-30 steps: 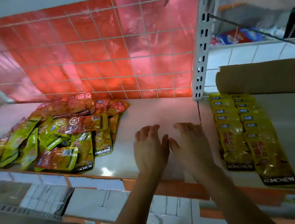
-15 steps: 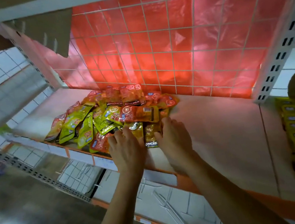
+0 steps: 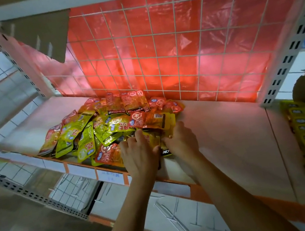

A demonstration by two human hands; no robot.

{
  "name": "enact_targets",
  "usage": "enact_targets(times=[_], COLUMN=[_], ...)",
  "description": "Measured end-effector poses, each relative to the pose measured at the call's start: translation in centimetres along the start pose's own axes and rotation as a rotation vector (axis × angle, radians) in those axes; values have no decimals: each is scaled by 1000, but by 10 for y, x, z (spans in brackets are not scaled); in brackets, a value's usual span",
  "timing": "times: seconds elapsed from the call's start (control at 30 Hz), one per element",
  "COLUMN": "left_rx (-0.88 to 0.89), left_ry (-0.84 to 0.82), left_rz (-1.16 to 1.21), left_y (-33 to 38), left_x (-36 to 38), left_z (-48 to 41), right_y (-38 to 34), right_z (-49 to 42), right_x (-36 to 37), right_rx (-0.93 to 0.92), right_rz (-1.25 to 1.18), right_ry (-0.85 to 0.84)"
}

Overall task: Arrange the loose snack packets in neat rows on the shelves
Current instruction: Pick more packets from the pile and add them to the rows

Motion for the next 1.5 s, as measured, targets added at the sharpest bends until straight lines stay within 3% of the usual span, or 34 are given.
enact_targets(times=[0.23,0.4,0.63,1.17,1.5], left_rx=[-96,-193,-577,-372,-200], left_ry=[23,-178,-564,-838,-801], left_rz=[369,665,1183,1206,1008], left_y=[25,52,112,260,289], left_x=[-5,23,63,60,62], left_z=[-5,6,51,132,164], right_y=[37,72,126,252,285], right_z=[-3,1,12,32,37], right_x=[-41,-86,-154,-290,-297], right_rx=[69,138,189,368,418], right_rz=[-96,-95,-156,-221,-248], right_ry=[72,160,328,598,564])
Point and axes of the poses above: each hand's wrist, its own z-axis away from the middle knuckle, its own x-axis out of the palm, y = z × x, the point moved 9 cm from there along -z, towards the middle knuckle, and after that the axes turned 12 degrees about y, right-handed, at the moved point
